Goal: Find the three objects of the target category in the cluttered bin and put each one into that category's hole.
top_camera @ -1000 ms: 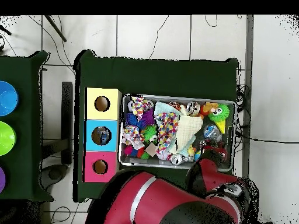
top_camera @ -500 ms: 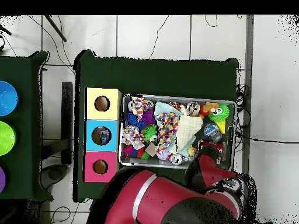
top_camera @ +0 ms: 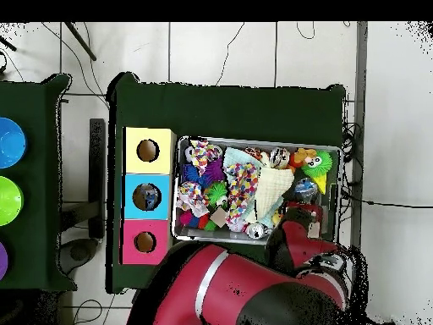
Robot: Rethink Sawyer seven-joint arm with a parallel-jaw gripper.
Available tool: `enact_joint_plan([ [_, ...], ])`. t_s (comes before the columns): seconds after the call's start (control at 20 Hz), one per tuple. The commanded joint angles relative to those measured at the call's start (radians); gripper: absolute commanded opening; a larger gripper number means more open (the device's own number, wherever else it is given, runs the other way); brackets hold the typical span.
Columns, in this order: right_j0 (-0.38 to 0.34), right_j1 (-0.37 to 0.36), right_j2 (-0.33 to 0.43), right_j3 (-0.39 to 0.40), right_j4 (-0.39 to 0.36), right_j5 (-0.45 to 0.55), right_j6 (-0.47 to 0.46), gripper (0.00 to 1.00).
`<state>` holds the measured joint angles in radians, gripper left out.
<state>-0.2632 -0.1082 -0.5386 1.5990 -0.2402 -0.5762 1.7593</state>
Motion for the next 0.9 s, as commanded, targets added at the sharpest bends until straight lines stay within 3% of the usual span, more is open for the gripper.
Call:
enact_joint_plan([
  [0.05, -0.023, 0.036, 0.183, -0.125, -0.039, -0.029, 0.142, 1.0],
  [0.5, -0.026, 0.04, 0.168, -0.112, -0.01, -0.033, 0.152, 1.0],
  [0.9, -0.054, 0.014, 0.16, -0.149, -0.109, 0.025, 0.118, 1.0],
])
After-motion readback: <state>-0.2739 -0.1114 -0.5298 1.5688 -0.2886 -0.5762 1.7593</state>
